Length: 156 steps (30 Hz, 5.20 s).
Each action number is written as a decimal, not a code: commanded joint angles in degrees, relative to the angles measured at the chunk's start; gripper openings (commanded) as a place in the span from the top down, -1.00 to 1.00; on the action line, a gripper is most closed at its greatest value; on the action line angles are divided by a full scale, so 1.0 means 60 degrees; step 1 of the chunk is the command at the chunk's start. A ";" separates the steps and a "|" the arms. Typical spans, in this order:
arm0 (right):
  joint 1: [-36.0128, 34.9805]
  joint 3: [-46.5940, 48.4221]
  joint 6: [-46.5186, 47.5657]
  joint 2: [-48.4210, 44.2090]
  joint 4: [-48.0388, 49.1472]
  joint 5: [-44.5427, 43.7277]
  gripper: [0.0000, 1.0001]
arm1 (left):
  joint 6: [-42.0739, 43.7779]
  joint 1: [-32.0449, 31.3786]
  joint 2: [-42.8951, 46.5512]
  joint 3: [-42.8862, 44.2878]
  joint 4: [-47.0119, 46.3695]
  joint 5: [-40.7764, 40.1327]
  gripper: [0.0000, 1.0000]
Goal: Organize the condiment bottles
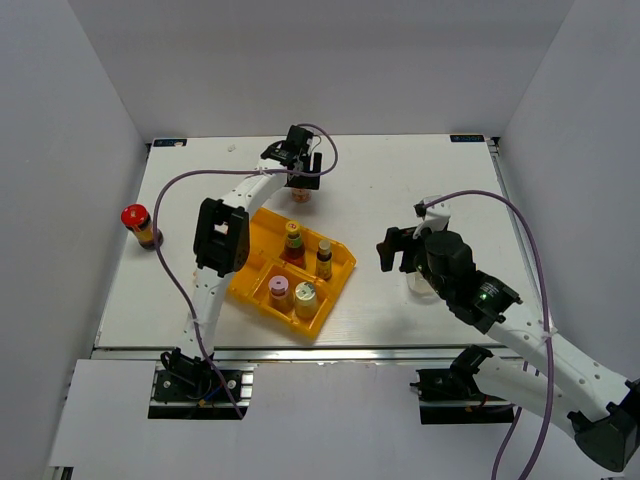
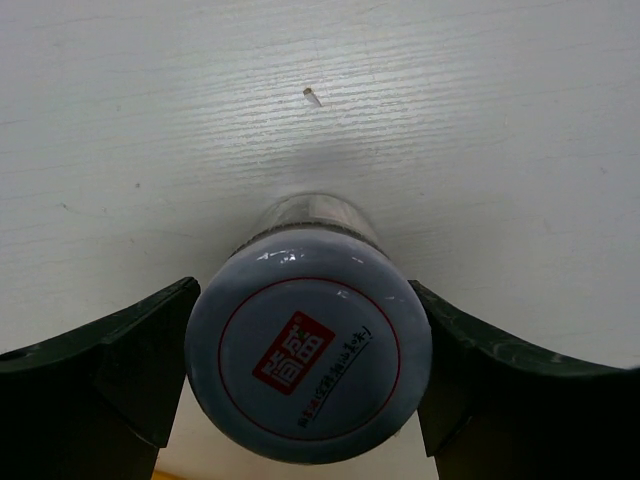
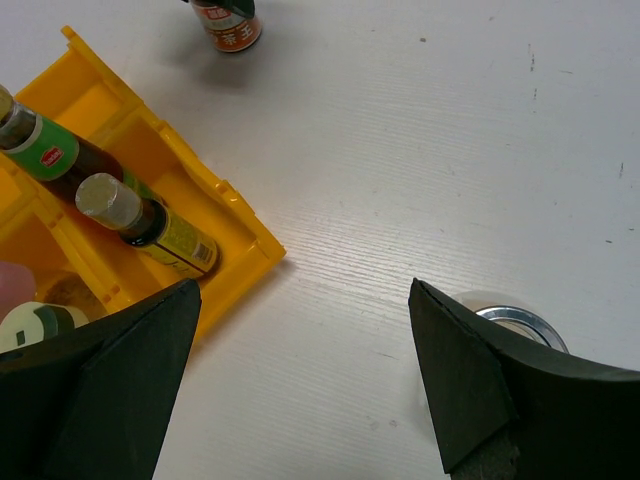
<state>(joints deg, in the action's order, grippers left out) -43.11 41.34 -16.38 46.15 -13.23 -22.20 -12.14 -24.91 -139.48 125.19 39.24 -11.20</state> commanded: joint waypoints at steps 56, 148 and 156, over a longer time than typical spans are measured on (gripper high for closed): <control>0.0183 -0.0650 -0.0258 0.0013 0.0287 -0.0182 -0.79 | -0.2107 -0.0009 0.9874 -1.0508 -0.3508 -0.1049 0.52; 0.0564 0.0155 -0.0155 0.1478 0.0360 0.0184 -0.79 | -0.3294 0.8062 0.7411 -0.8281 -0.1823 -0.0550 -0.96; 0.0564 0.0229 -0.0083 0.1522 0.0360 0.0184 -0.79 | -0.2972 0.8062 0.7207 -0.7872 -0.1926 -0.0901 -0.96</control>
<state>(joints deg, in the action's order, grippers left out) -40.07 39.88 -17.43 55.24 -13.21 -21.04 -31.35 23.18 -96.29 75.07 29.23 -15.73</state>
